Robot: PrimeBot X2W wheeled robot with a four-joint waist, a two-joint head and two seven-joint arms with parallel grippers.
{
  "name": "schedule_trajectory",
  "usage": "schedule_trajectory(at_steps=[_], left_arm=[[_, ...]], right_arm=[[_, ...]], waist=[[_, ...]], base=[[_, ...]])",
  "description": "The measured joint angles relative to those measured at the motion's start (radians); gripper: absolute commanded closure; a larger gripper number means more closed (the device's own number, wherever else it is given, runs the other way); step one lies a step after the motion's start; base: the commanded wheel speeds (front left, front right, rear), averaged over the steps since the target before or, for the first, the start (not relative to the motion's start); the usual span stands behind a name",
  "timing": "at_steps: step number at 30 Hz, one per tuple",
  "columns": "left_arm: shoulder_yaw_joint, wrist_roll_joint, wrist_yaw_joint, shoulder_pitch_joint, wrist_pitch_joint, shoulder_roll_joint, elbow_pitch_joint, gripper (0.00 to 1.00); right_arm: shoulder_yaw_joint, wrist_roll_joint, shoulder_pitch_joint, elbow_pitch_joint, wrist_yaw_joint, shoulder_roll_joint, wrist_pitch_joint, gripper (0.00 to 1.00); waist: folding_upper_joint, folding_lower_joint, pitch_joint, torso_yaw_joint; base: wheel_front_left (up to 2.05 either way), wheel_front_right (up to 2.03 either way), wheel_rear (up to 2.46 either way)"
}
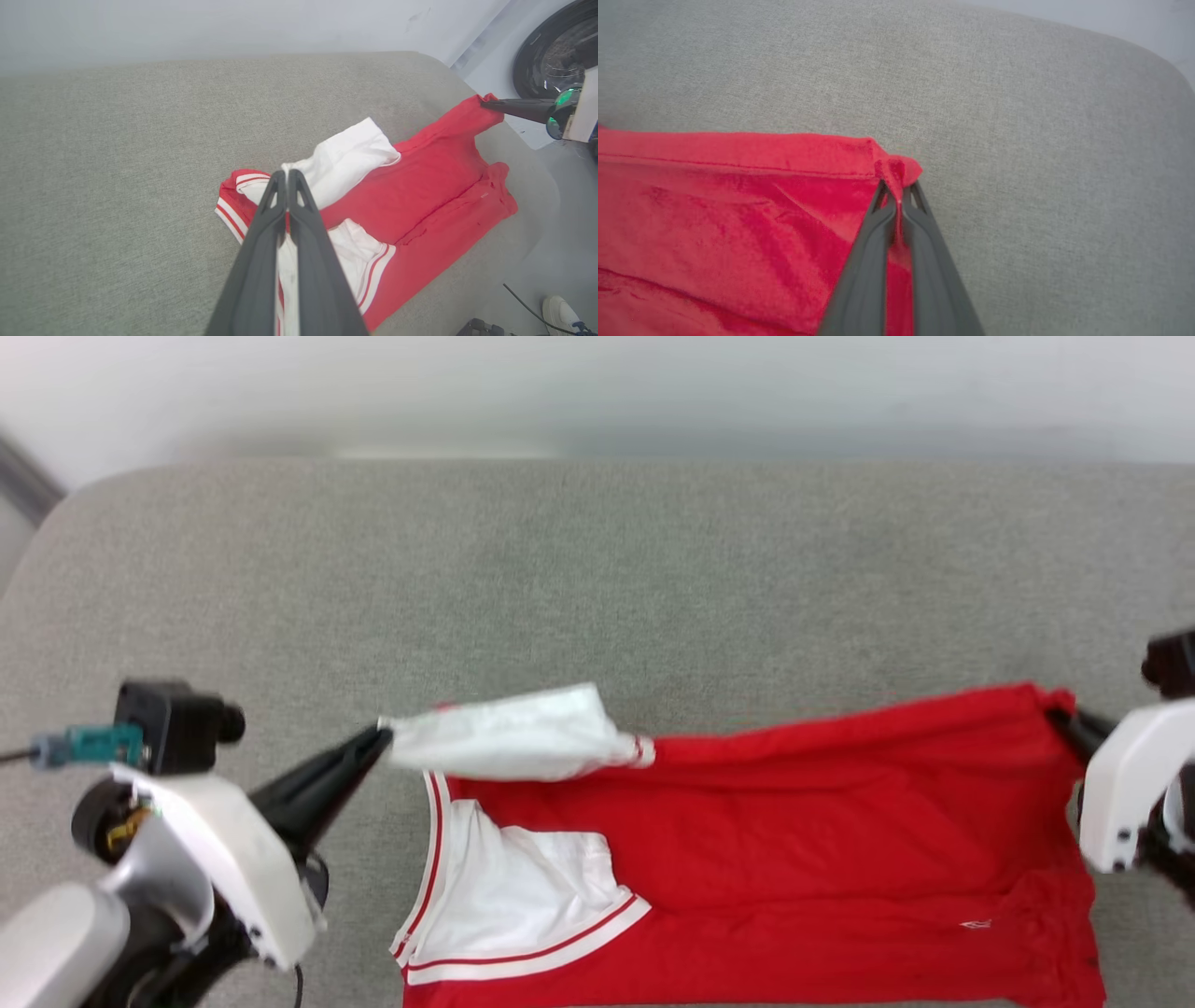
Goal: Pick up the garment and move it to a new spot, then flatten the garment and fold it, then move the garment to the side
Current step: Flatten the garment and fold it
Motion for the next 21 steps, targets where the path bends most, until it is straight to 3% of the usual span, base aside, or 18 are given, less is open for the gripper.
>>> schedule_trajectory(at_steps=[10, 13, 21], left_arm=[[-0.025, -0.038, 0.061, 0.225, -0.038, 0.049, -0.046, 1.00], [-0.054, -0.030, 0.060, 0.259, -0.037, 0.053, -0.018, 1.00], [-0.117, -0.016, 0.025, 0.273, -0.023, -0.003, 0.098, 1.00]], right_arm=[[-0.047, 0.002, 0.258, -0.141, 0.000, 0.030, 0.007, 1.00], [-0.042, 0.003, 0.305, -0.157, 0.000, 0.013, 0.019, 1.00], [0.005, 0.000, 0.358, -0.156, 0.000, -0.053, 0.032, 1.00]], waist=[[0.0000, 0.0000, -0.035, -0.010], [0.0000, 0.0000, -0.029, -0.008], [0.0000, 0.0000, -0.014, -0.004]], base=[[0.00, 0.00, 0.00], [0.00, 0.00, 0.00], [0.00, 0.00, 0.00]])
